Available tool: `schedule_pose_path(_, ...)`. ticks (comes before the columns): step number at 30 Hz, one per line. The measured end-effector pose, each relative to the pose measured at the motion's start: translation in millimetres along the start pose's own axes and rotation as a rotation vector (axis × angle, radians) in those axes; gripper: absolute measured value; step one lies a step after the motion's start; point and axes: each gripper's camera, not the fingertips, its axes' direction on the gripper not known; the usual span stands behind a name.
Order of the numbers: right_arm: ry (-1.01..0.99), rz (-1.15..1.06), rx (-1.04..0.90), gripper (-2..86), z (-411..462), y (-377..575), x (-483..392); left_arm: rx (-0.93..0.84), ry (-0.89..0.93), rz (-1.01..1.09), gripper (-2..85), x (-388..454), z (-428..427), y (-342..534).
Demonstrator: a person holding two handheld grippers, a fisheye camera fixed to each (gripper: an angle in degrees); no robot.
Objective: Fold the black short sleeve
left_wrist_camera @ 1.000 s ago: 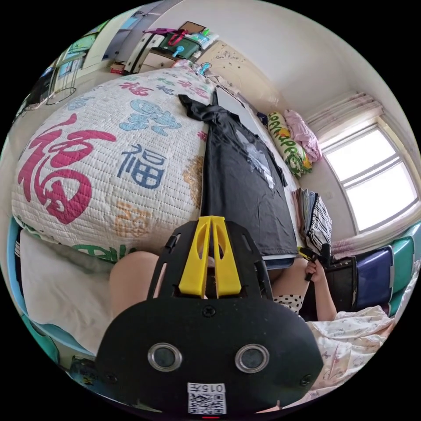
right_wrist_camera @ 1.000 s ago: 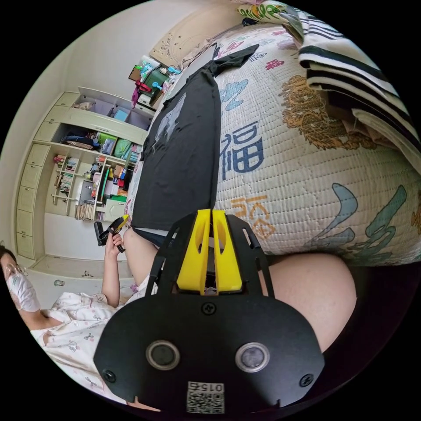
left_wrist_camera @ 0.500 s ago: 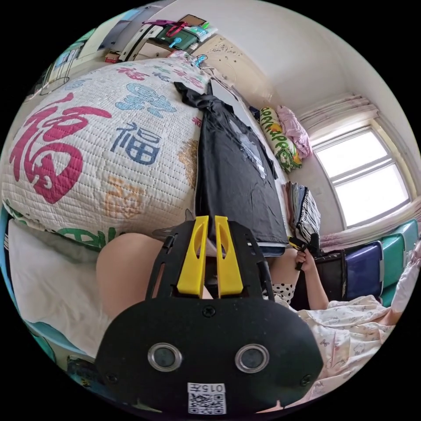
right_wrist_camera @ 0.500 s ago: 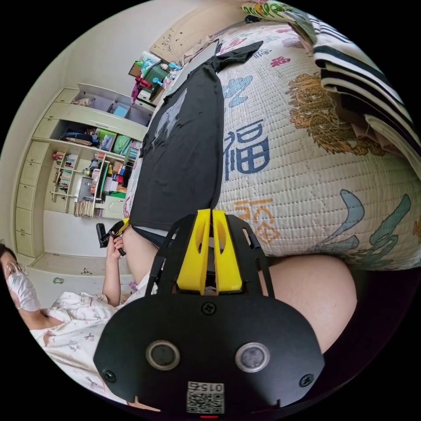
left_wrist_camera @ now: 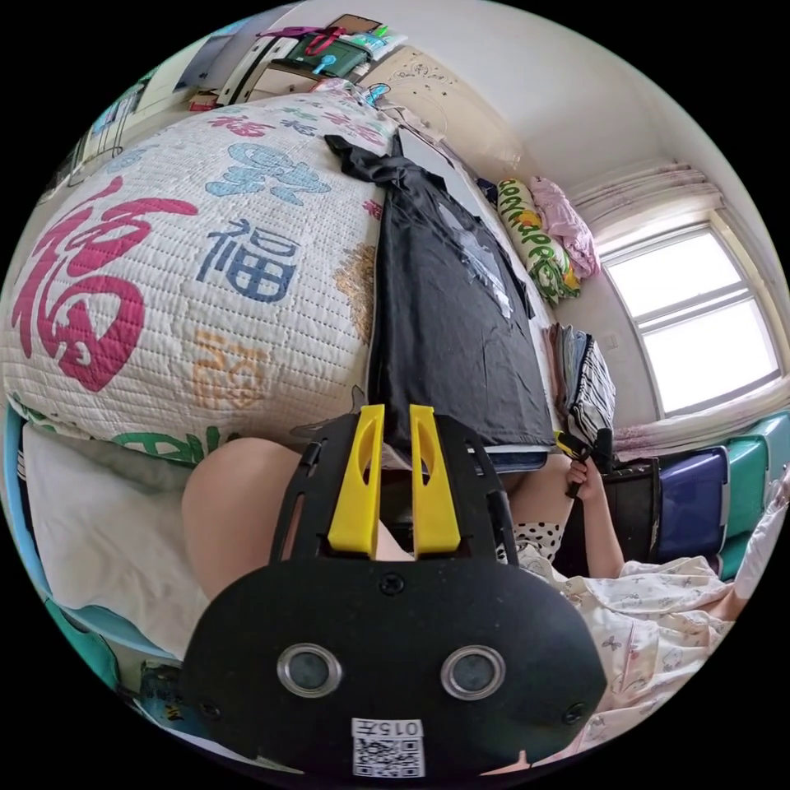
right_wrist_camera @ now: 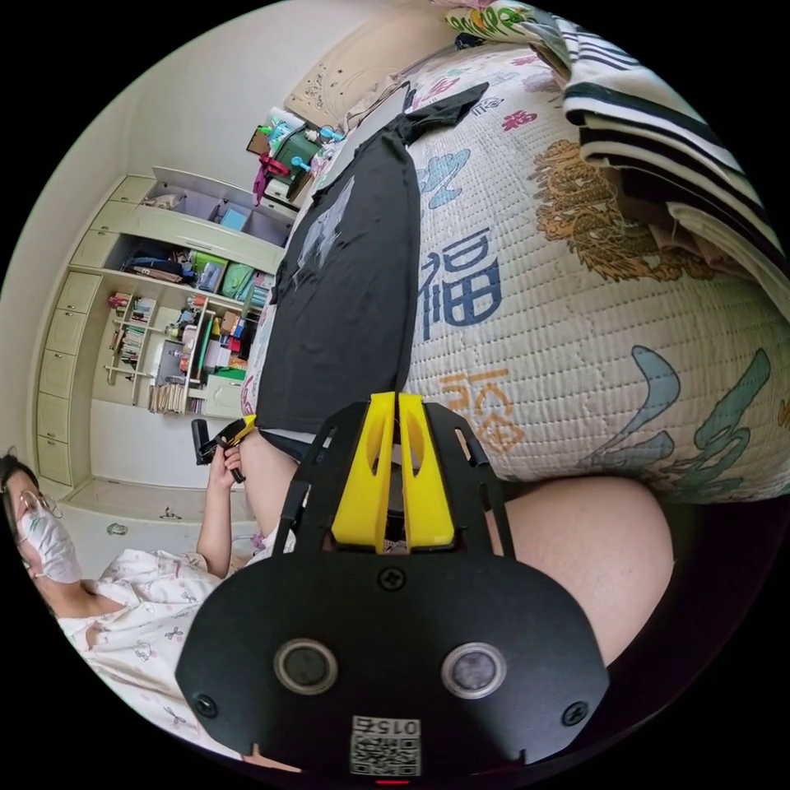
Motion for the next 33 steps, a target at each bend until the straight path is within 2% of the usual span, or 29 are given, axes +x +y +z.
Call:
schedule_pose_path(5,0.019,-0.013,-0.008,82.9,17.2,-6.7,-6.9,-0.001,-0.007,-0.006,0.7,-6.9,16.8,9.2)
schedule_pose_path(12,0.041,-0.009,0.04,82.1,25.1,-3.5,-9.6,0.065,0.017,-0.023,-0.3,-23.2,25.8,32.7)
schedule_pose_path(13,0.038,-0.006,0.043,27.3,27.5,-2.4,-9.0,0.073,0.013,-0.028,-0.4,-25.9,28.1,36.6)
schedule_pose_path(14,0.047,-0.007,0.035,-0.1,31.8,-2.3,-9.6,0.074,0.004,-0.03,-0.4,-27.6,31.2,40.0)
schedule_pose_path(20,0.172,-0.051,-0.031,-0.3,71.2,-10.1,-25.3,0.035,-0.068,-0.021,-0.5,-30.9,58.2,52.3)
schedule_pose_path(33,0.198,-0.049,-0.101,-0.2,145.9,-37.3,-30.8,-0.009,-0.083,-0.024,-0.2,-64.0,126.4,73.5)
